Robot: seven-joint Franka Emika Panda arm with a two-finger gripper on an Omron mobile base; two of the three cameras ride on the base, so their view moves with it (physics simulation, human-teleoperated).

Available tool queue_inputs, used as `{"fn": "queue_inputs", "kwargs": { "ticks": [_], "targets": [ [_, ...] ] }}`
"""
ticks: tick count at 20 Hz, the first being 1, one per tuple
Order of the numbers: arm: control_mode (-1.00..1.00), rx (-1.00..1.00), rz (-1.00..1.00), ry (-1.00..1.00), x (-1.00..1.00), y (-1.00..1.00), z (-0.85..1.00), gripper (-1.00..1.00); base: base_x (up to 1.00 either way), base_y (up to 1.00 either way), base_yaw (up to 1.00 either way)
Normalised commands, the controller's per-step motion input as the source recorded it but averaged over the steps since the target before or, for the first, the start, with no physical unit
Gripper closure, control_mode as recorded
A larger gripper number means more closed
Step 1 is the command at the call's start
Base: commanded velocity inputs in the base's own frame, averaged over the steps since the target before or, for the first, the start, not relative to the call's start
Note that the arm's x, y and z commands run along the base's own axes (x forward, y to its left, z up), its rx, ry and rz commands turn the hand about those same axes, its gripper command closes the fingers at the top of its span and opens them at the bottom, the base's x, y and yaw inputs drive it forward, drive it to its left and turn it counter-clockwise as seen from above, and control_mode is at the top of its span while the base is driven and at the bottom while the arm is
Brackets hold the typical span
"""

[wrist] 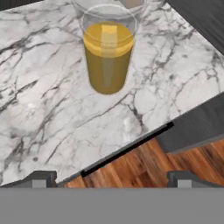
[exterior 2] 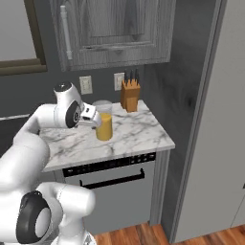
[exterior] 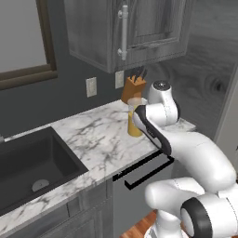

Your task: Place the pitcher and cup on the dining counter for serving.

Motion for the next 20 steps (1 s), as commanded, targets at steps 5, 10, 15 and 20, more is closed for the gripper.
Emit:
{"fn": "queue_inputs", "kwargs": {
  "ticks": [5, 10, 15, 20],
  "targets": [
    [-1.0, 0.06, -0.1, 0.08, 0.41, 0.0, 0.0, -1.0, 0.0, 0.0, 0.0],
    [-1.0, 0.0, -0.05, 0.01, 0.37, -0.02, -0.08, -1.0, 0.0, 0.0, 0.0],
    [-1.0, 0.0, -0.04, 0.0, 0.41, -0.01, -0.13, -1.0, 0.0, 0.0, 0.0],
    [-1.0, 0.0, -0.05, 0.0, 0.33, 0.0, -0.22, -1.0, 0.0, 0.0, 0.0]
  ]
}}
